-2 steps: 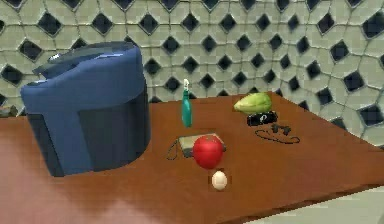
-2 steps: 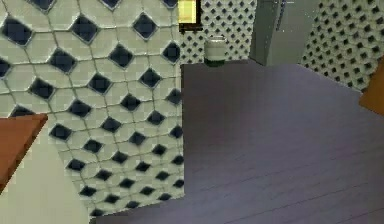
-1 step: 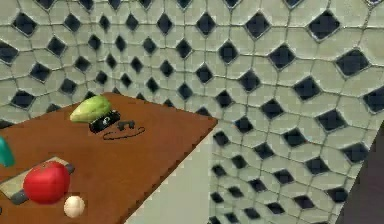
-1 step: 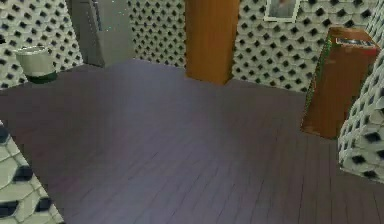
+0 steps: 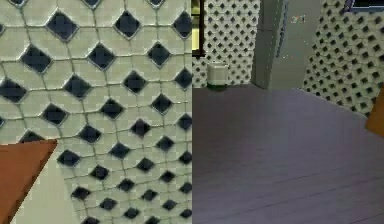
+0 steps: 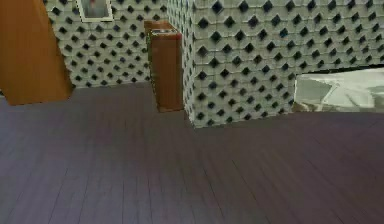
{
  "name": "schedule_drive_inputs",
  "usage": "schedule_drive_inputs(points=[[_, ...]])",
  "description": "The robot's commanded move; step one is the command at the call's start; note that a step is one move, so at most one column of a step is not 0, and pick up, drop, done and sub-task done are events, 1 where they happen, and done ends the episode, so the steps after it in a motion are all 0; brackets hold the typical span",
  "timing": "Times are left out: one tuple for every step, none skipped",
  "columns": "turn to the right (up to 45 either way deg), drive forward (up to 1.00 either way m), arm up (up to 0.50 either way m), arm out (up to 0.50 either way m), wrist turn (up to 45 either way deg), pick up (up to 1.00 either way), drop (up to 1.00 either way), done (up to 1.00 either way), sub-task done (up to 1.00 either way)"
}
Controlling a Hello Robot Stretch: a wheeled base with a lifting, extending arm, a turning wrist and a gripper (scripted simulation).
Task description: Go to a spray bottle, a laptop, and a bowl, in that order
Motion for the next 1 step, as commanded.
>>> schedule_drive_inputs(points=[[45.0,0.00,0.00,0.00,0.0,0.00,0.00,0.00,0.00]])
